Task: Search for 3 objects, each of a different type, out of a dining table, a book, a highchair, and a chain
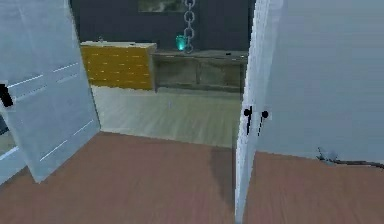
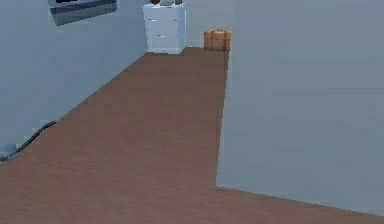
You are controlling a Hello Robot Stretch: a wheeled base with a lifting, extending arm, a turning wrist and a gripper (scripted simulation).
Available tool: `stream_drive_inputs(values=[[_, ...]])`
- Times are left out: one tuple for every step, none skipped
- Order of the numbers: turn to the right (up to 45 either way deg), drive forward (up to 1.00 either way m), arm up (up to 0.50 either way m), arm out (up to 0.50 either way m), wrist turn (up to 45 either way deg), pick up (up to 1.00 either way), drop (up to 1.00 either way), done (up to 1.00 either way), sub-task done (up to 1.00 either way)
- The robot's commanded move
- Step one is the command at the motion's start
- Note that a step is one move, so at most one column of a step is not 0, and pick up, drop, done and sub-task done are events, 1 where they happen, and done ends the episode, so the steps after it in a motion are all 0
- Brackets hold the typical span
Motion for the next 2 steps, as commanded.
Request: stream_drive_inputs(values=[[-3.0,0.00,0.00,0.00,0.0,0.00,0.00,0.00,0.00],[0.0,0.95,0.00,0.00,0.0,0.00,0.00,0.00,0.00]])
